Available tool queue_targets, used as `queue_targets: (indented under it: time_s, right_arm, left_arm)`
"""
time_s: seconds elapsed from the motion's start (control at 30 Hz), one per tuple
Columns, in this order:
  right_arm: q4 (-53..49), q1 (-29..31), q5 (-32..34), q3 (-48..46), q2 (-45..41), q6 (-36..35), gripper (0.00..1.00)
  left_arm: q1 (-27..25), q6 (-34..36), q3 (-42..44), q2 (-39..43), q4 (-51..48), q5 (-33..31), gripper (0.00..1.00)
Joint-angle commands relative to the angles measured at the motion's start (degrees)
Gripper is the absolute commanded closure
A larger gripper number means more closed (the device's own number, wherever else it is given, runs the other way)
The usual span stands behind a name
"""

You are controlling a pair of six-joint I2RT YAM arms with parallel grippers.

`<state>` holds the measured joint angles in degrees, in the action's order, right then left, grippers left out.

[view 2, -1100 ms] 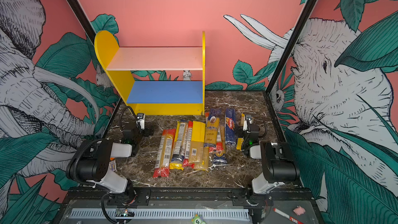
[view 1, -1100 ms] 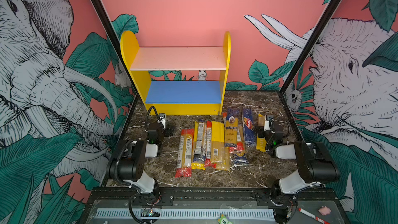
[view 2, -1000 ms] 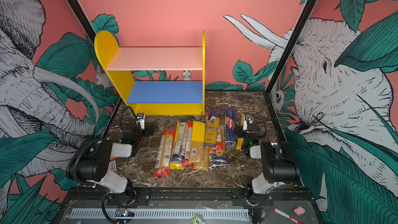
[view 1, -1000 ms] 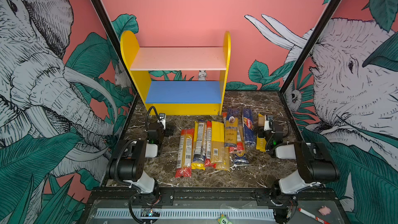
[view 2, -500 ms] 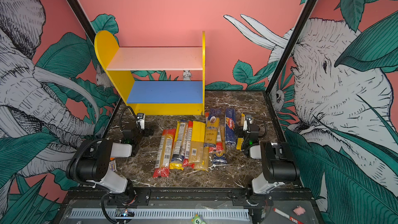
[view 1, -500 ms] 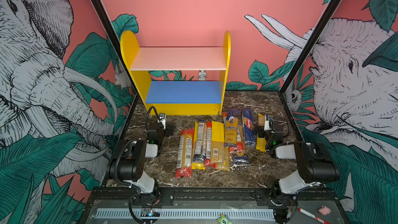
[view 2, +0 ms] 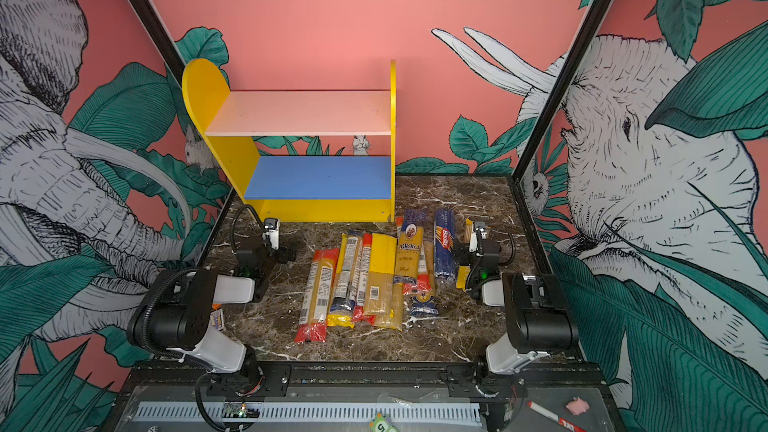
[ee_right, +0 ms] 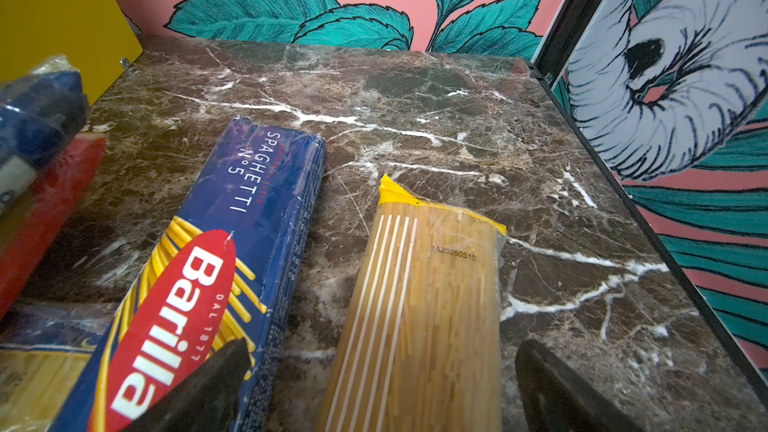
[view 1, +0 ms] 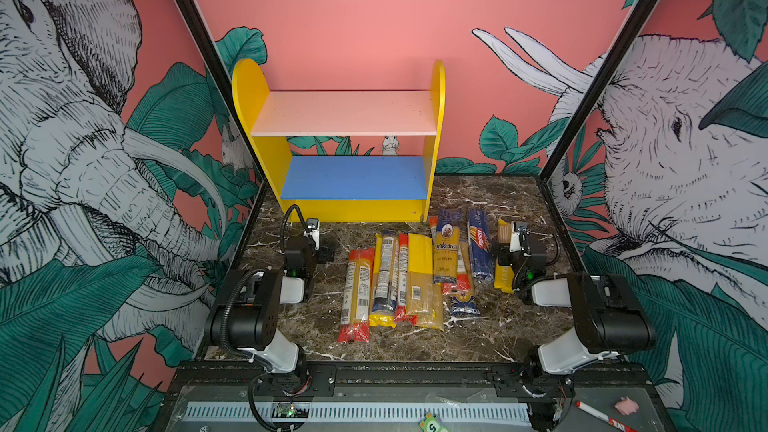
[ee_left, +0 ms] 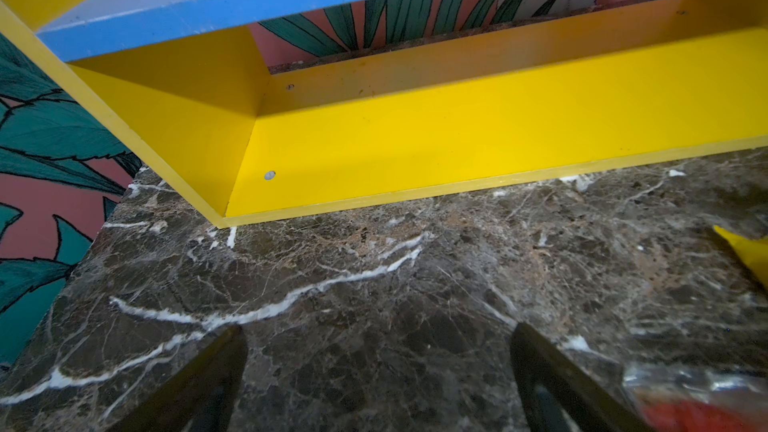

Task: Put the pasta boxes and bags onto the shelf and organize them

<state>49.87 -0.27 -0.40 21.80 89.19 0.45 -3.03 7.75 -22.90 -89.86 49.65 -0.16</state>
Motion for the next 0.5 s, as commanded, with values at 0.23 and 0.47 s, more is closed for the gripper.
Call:
queue_targets:
  time_s: [0.23,0.47]
  right_arm:
    - [-0.4,0.2,-1.2,1.6,-0.8,-0.7,0.01]
    - [0.9,0.2,-1.1,1.1,-0.8,-0.7,0.01]
  left_arm:
    - [0.7,0.0,-1.2,0.8,-0.8,1.1,0.02]
    - [0.7,0.0,-1.0,1.2,-0.7,1.2,0.07]
